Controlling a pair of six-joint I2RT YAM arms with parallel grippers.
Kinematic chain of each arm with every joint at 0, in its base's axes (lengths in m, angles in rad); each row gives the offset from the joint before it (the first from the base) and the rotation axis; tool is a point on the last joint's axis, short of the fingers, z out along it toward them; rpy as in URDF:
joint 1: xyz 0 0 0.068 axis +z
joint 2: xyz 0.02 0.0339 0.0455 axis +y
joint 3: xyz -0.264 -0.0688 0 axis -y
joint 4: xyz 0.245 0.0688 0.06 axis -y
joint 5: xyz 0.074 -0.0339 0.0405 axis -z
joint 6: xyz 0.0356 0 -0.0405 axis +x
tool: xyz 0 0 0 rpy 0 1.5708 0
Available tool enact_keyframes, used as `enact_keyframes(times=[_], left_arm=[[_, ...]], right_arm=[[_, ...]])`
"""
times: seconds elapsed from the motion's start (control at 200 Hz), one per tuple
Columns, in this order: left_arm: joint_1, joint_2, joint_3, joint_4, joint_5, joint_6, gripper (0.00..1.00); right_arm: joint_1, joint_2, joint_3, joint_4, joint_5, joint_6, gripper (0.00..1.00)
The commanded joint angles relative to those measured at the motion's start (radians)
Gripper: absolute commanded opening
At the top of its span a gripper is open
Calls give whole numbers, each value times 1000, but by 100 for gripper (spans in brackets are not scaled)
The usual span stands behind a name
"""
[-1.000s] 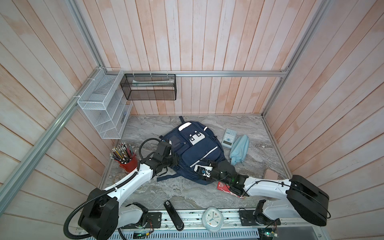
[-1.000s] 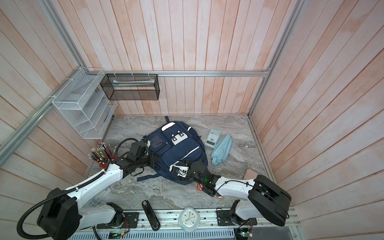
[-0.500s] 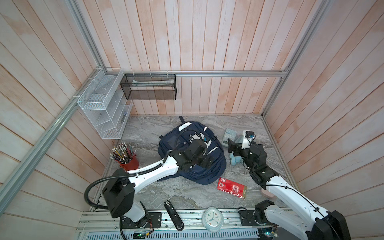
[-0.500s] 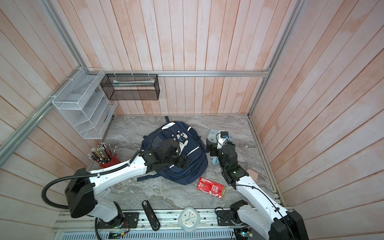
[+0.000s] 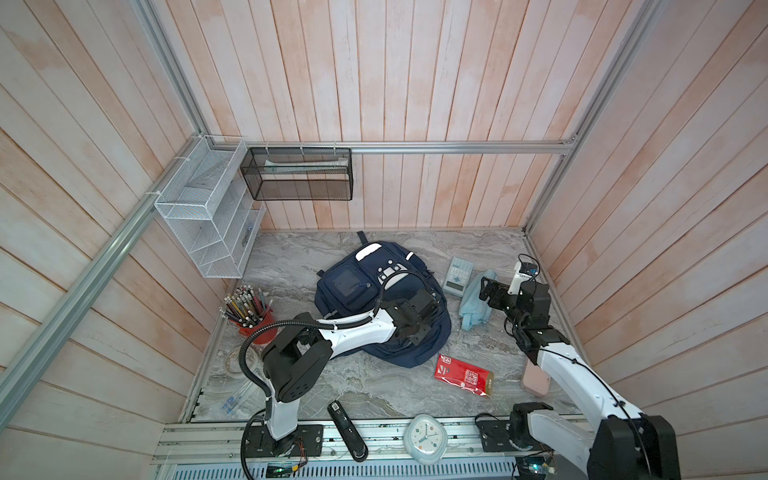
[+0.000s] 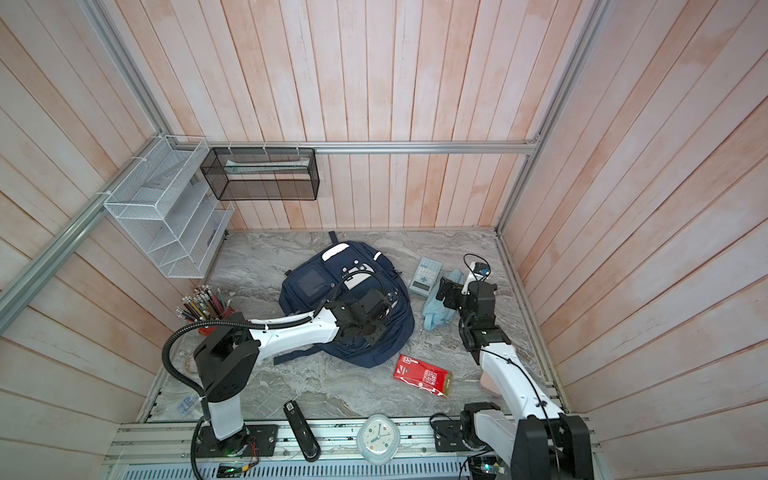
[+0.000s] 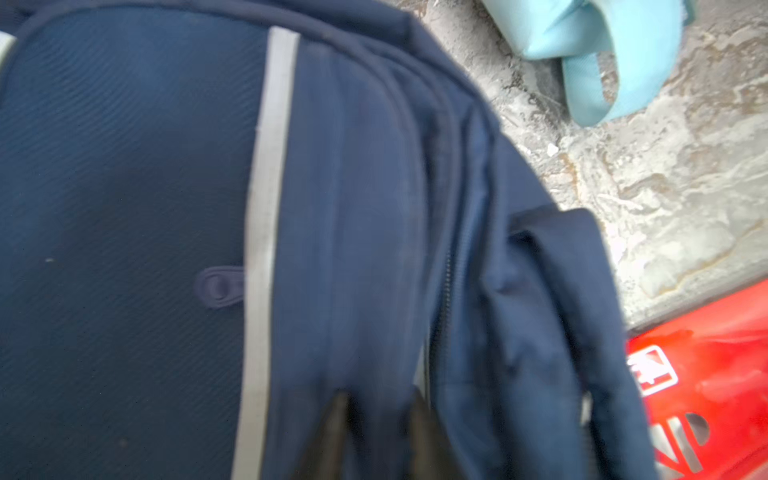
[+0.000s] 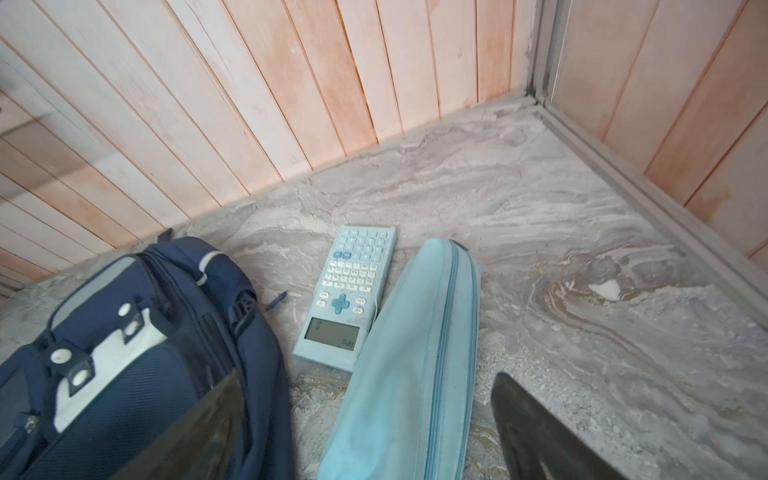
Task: Pack the student bag
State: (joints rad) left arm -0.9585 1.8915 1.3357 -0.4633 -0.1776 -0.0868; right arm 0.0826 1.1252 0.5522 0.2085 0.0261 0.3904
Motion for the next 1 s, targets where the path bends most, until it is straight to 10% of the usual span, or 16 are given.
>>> enact_keyframes(times=[0.0,0.235,0.425,0.52,0.995], left_arm=[[12,-11,37,-1,-33,-25,0],[80,-183,41,-1,94,-84,0],[109,-258,59,-22,131,-96,0],[127,-281,52,-18,148,-112,0],[227,-340,25,91,283,-171,0]], right_arm=[[-33,147,34,0,-33,69,88],[-48,420,162,-66,-85,58,78],[-79,459,174,-87,-150,50,14],[-80,382,157,-99,-140,47,0],[-33,-16,77,-144,-333,66,0]])
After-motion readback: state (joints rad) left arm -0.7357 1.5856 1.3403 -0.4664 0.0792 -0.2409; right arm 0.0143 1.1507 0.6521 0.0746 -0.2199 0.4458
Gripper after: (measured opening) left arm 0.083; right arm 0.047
